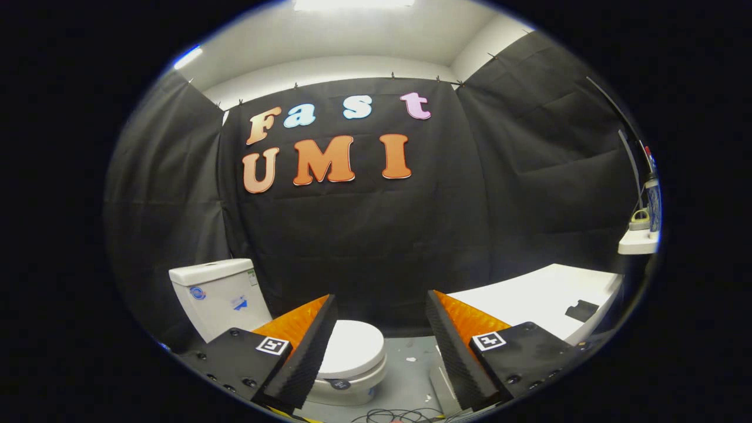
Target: Open the toilet lid.
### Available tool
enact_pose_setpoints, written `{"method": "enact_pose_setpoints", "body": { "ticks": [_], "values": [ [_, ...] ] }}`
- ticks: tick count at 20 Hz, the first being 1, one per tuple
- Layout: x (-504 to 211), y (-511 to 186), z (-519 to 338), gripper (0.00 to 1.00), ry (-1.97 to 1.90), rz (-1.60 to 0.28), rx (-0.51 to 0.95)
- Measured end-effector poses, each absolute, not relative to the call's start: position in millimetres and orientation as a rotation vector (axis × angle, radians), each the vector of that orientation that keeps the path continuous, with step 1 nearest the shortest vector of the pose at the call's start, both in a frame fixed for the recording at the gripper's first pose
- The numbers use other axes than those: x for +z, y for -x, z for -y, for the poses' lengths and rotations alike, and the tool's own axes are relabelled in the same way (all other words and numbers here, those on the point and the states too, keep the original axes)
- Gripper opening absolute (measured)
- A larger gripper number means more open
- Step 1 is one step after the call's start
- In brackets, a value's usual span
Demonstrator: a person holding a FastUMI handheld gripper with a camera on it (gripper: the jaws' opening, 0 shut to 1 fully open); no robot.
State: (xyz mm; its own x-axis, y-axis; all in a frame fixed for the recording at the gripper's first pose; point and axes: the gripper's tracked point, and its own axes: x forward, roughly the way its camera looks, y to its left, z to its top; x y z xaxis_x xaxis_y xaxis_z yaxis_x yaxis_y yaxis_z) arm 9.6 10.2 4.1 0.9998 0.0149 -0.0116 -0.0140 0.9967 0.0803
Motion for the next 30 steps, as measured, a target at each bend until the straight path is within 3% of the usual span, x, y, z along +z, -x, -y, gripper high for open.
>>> {"method": "enact_pose_setpoints", "body": {
  "ticks": [7, 12, 30],
  "values": [
    [-42, -67, -61, 0.98, -0.294, -0.116, 0.108],
    [-132, -87, -99, 0.99, -0.403, -0.325, 0.208],
    [-318, -84, -86, 0.99, -0.728, -0.704, 0.178]
  ]
}}
